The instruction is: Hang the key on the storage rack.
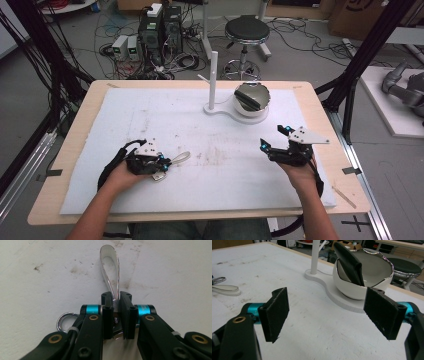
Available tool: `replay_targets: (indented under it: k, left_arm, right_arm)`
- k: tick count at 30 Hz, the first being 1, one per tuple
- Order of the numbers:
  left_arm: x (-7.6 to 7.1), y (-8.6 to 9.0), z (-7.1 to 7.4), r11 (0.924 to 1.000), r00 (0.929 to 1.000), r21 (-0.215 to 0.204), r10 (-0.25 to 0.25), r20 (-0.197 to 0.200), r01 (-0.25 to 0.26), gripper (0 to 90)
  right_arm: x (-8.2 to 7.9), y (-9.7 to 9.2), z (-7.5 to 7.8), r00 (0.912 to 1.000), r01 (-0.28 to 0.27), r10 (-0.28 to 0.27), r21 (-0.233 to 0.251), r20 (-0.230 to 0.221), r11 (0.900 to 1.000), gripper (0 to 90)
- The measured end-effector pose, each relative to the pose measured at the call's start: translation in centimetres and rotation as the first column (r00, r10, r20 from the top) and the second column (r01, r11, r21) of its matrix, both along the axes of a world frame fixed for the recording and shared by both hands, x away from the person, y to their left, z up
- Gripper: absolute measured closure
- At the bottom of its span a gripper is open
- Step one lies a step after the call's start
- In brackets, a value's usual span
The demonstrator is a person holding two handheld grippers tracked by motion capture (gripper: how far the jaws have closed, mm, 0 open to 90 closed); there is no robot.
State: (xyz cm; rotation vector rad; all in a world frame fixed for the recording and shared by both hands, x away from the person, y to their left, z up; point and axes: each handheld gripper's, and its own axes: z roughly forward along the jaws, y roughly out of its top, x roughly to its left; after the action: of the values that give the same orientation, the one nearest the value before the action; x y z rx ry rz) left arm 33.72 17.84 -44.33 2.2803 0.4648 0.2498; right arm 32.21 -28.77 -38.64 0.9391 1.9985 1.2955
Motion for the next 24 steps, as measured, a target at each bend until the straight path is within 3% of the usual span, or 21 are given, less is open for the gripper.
replay_targets:
  k: [3,7,8,11,14,17,22,24]
  left_arm:
    - [-0.1,0.0,0.1,1.0,1.0,0.006,-0.001,0.009,0.001,81.3]
    - [-0.2,0.4,1.2,0.9966,0.9983,-0.076,0.033,0.047,-0.03,81.4]
    - [-0.3,0.5,1.6,0.992,0.9975,-0.121,0.044,0.055,-0.037,81.3]
    - [-0.5,0.6,2.9,0.9816,0.9929,-0.183,0.072,0.095,-0.054,81.4]
    - [-0.6,0.1,4.7,0.9672,0.9831,-0.245,0.105,0.15,-0.066,81.4]
    - [-0.3,-0.6,6.1,0.9555,0.9725,-0.285,0.135,0.19,-0.076,81.4]
    - [0.9,-1.7,7.5,0.9211,0.958,-0.371,0.203,0.202,-0.117,81.4]
    - [1.4,-2.3,8.0,0.9188,0.9494,-0.372,0.225,0.219,-0.132,81.4]
  right_arm:
    - [0.0,0.0,0.0,1.0,-0.001,0.001,-0.001,0.001,1.0,20.8]
    - [0.0,0.0,0.1,1.0,0.0,0.0,0.004,0.003,1.0,20.8]
    - [0.0,0.0,0.1,1.0,0.001,-0.001,0.004,0.003,1.0,20.8]
    - [0.0,-0.1,0.2,1.0,0.001,-0.001,0.01,0.004,1.0,20.8]
    - [0.0,-0.1,0.3,1.0,0.002,-0.003,0.012,0.005,0.9999,20.8]
    - [-0.1,-0.2,0.4,1.0,0.002,-0.002,0.019,0.009,0.9998,20.8]
    - [-0.2,-0.4,0.5,0.9999,0.009,-0.009,0.027,0.011,0.9996,20.8]
    - [-0.1,-0.5,0.5,0.9998,0.009,-0.009,0.028,0.015,0.9996,20.8]
